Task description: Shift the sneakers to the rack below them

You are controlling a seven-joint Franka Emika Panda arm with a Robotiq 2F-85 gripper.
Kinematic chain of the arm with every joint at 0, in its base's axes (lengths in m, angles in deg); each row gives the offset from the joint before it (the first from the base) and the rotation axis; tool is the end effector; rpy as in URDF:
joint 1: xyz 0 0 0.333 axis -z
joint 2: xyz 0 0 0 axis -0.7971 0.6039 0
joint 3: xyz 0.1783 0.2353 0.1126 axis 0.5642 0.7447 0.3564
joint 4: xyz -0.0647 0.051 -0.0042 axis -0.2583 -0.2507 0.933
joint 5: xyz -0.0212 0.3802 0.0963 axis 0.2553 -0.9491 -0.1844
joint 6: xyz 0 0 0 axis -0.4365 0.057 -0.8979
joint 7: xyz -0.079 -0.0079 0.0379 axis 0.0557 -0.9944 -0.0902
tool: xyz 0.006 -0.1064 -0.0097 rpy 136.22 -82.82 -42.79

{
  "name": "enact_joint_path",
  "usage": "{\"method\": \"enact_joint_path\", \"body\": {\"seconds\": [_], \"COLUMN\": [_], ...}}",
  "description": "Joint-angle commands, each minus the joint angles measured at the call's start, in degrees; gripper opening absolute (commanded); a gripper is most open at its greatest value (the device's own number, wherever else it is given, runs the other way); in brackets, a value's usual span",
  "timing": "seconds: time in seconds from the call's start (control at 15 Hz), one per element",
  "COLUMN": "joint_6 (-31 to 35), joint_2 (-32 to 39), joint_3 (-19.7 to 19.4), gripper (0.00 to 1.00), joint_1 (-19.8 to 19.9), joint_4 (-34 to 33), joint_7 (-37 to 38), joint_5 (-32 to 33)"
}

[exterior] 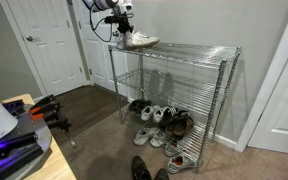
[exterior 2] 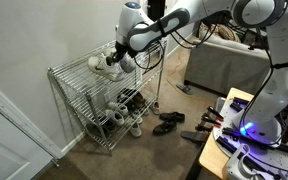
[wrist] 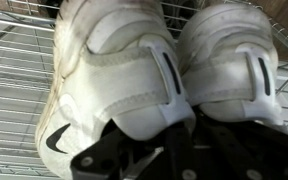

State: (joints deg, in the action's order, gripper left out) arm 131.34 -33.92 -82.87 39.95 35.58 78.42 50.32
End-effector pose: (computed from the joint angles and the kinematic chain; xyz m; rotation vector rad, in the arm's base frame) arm 0.7118 0.2072 0.3465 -3.0382 -0.3247 -0.6160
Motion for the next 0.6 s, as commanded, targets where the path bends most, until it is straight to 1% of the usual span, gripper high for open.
{"method": "enact_joint_path", "body": {"seconds": [0.0, 0.2, 0.33, 0.53], "joint_6": [-0.34, 4.09, 6.73, 6.53], "joint_2": [-4.47, -12.08, -16.08, -22.03], "joint_3": [0.74, -0.36, -0.42, 0.84], "gripper": [0.02, 0.02, 0.02, 0.02], "joint_1": [0.55, -1.41, -2.38, -3.01], "joint_4": [4.49, 11.01, 14.76, 19.49], "joint_7": [-1.47, 1.04, 1.82, 1.29], "joint_5": [-1.86, 0.4, 1.21, 0.84]}}
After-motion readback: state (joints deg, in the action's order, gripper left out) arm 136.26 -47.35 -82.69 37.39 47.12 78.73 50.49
